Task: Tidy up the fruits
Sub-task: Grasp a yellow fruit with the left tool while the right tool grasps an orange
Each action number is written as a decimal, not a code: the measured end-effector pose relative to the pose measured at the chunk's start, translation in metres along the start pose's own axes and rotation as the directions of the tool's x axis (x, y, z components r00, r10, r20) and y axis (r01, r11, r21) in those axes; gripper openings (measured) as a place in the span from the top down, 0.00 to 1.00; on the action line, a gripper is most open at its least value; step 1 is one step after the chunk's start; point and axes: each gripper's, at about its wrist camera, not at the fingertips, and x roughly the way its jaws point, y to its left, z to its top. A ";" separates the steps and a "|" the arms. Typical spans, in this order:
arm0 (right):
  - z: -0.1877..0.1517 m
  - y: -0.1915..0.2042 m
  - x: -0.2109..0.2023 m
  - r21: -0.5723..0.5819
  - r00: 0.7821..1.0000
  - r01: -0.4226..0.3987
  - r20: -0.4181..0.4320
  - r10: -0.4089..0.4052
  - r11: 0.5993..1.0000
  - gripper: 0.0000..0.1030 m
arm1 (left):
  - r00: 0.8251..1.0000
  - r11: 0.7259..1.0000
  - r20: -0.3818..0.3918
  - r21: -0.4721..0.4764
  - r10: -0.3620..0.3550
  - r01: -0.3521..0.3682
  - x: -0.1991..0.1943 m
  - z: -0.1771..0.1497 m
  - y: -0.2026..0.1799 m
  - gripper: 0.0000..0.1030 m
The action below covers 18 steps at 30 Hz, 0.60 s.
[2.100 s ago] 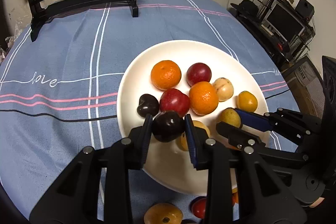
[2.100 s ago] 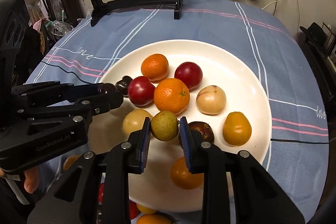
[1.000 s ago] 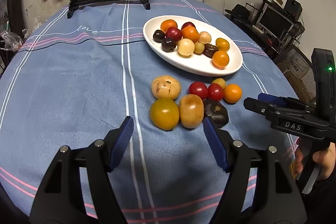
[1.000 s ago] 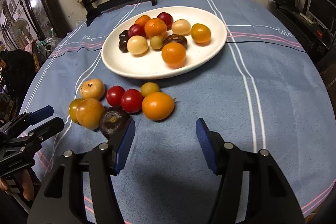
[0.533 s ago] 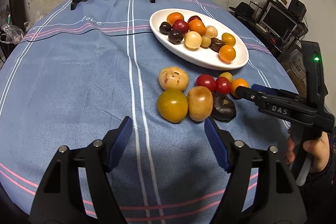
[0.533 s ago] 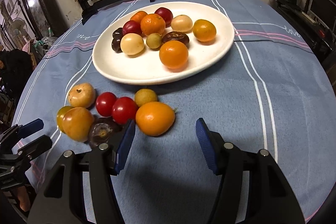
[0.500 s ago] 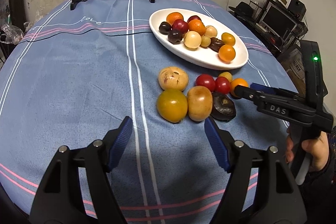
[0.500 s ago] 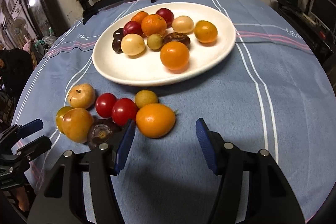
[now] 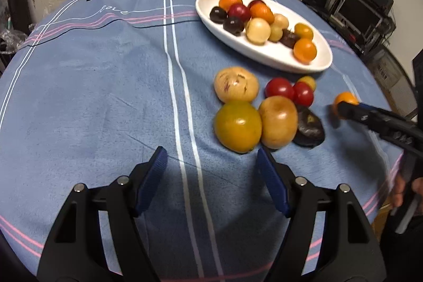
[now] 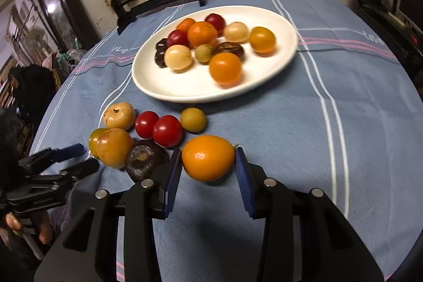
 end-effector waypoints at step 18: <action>0.000 0.012 -0.007 0.008 0.999 -0.043 0.008 0.043 0.999 0.60 | 0.992 0.999 0.125 0.026 -0.023 0.020 -0.025 0.004 -0.002 0.62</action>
